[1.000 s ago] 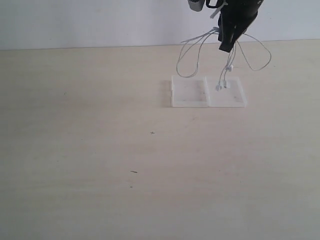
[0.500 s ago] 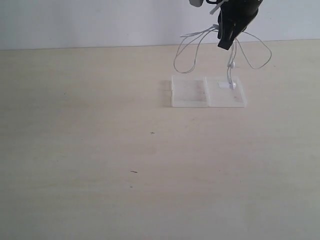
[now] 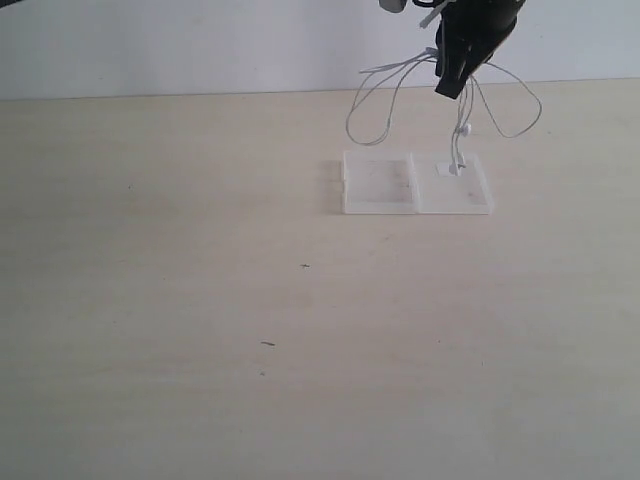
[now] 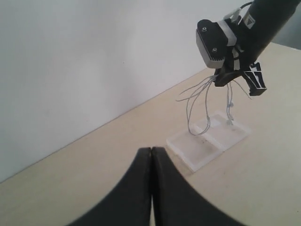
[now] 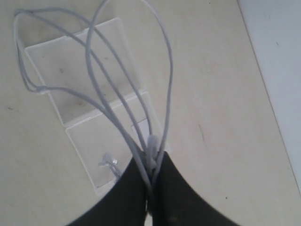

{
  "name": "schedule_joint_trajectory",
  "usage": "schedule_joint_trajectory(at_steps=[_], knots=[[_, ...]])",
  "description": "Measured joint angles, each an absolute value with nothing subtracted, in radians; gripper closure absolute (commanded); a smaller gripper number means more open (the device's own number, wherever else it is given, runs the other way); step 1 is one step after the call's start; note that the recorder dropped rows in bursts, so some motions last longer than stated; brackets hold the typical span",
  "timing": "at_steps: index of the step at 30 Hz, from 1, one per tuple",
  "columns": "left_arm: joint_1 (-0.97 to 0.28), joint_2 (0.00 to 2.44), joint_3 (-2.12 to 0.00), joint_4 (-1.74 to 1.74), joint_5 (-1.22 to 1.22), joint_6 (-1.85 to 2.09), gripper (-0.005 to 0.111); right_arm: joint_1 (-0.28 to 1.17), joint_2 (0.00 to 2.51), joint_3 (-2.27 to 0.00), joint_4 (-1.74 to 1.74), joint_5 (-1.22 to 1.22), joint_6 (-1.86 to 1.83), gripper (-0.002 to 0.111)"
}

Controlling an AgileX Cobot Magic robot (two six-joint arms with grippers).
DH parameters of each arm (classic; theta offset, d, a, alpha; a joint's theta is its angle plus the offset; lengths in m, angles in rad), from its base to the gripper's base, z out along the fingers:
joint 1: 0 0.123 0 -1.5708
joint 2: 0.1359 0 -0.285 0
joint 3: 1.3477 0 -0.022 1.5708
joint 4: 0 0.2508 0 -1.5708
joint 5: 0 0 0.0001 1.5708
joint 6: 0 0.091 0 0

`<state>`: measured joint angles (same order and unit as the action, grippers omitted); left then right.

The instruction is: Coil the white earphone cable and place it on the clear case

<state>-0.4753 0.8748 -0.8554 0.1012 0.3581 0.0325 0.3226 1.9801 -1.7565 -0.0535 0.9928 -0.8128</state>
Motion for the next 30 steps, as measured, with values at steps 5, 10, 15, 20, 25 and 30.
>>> schedule_joint_trajectory(at_steps=[5, 10, 15, 20, 25, 30], knots=[[-0.464, 0.814, -0.855, 0.076, 0.438, 0.024, 0.107, 0.323, 1.980, -1.756, -0.054, 0.986, -0.813, 0.108], [-0.460, 0.742, -0.855, -0.042, 0.445, 0.075, 0.107, 0.323, 1.980, -1.756, -0.054, 0.984, -0.811, 0.108], [-0.460, 0.664, -0.818, -0.300, 0.378, 0.247, 0.107, 0.323, 1.980, -1.756, -0.054, 0.980, -0.802, 0.108], [-0.460, 0.656, -0.727, -0.534, 0.332, 0.427, 0.107, 0.323, 1.980, -1.756, -0.039, 0.980, -0.790, 0.108], [-0.460, 0.616, -0.718, -0.577, 0.278, 0.483, 0.107, 0.323, 1.980, -1.756, -0.022, 0.980, -0.787, 0.108], [-0.448, 0.452, -0.783, -0.496, 0.233, 0.482, 0.107, 0.323, 1.980, -1.756, -0.014, 0.982, -0.787, 0.108]])
